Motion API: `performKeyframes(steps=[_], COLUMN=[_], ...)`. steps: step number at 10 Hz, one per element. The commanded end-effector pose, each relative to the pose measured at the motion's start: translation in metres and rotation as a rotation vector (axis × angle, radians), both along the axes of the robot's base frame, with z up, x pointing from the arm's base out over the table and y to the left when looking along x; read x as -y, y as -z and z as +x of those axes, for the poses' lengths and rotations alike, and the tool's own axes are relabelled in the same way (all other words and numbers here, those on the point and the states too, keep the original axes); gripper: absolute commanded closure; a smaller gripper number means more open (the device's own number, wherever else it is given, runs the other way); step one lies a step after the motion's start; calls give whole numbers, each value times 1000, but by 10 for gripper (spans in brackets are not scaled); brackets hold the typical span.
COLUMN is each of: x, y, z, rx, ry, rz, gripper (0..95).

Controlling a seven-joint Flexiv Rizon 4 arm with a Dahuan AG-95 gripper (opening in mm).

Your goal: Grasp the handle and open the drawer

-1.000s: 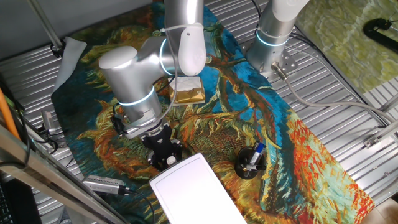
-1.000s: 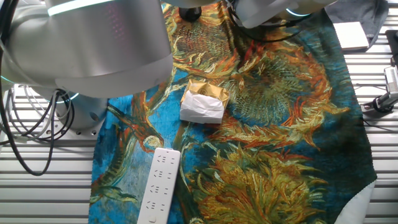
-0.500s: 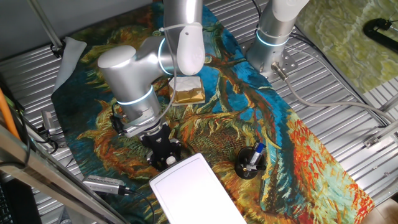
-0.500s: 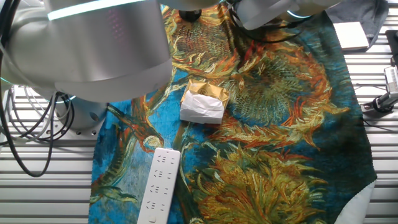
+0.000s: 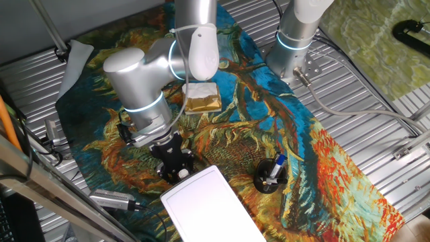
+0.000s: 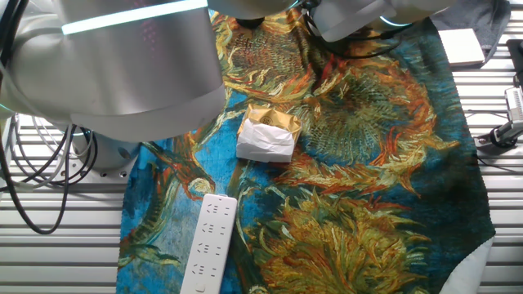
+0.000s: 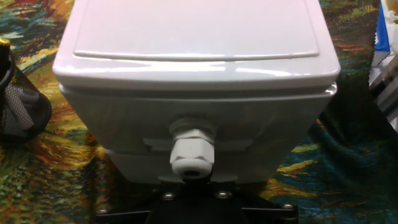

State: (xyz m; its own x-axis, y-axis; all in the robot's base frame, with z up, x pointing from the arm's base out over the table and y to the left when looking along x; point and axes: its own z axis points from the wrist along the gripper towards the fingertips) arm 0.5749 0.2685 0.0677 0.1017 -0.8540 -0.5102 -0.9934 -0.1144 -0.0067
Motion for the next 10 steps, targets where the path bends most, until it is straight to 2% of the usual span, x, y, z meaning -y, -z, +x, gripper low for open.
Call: performKeyframes(steps=[1, 2, 5, 8, 10], x=[3, 7, 16, 22, 29], y=[1, 4, -3, 5, 1], z=[0, 0, 2, 3, 3], rx=[3, 5, 9, 12, 14], ry=[-6, -9, -18, -23, -28], rz=[4, 12, 7, 15, 14], gripper=[950, 950, 950, 950, 950])
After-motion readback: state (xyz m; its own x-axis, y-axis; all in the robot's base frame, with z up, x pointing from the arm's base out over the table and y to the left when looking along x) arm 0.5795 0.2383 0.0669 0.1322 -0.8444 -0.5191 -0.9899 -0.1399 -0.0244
